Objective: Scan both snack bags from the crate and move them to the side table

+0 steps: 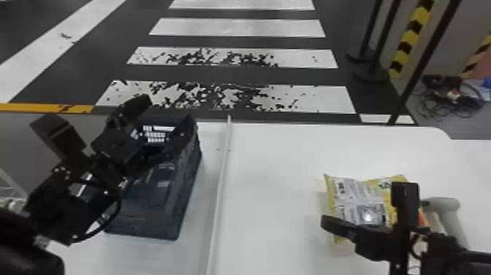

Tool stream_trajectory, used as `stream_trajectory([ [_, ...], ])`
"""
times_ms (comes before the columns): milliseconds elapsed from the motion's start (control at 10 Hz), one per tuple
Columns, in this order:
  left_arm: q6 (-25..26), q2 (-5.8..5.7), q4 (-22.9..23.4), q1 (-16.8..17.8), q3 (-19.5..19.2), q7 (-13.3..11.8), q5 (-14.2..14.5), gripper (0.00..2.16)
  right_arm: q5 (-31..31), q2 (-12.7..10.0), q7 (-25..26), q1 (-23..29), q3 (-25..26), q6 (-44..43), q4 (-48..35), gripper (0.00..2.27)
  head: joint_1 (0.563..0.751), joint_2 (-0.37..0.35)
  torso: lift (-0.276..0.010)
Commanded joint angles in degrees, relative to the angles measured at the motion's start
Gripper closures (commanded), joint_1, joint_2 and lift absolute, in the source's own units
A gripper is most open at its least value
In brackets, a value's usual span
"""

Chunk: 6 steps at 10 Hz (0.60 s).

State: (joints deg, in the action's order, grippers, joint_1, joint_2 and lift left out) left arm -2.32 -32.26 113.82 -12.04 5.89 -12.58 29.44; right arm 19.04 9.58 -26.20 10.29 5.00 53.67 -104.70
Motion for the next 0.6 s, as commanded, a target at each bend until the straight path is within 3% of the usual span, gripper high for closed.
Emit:
stream_trajectory([
  [0, 0.00, 0.00, 0.00, 0.00, 0.00, 0.01, 0.00, 0.03, 0.56, 0.00, -0.16, 1.57, 1.07, -1.15, -0.07, 2.13, 0.695, 0.022, -0.095],
  [500, 0.00, 0.09, -0.44, 0.18, 0.09, -0.08, 0.00, 0.03, 2.40, 0.09, -0.87, 5.35, 4.94, -2.38, -2.00, 2.13, 0.695, -0.007, -0.095],
])
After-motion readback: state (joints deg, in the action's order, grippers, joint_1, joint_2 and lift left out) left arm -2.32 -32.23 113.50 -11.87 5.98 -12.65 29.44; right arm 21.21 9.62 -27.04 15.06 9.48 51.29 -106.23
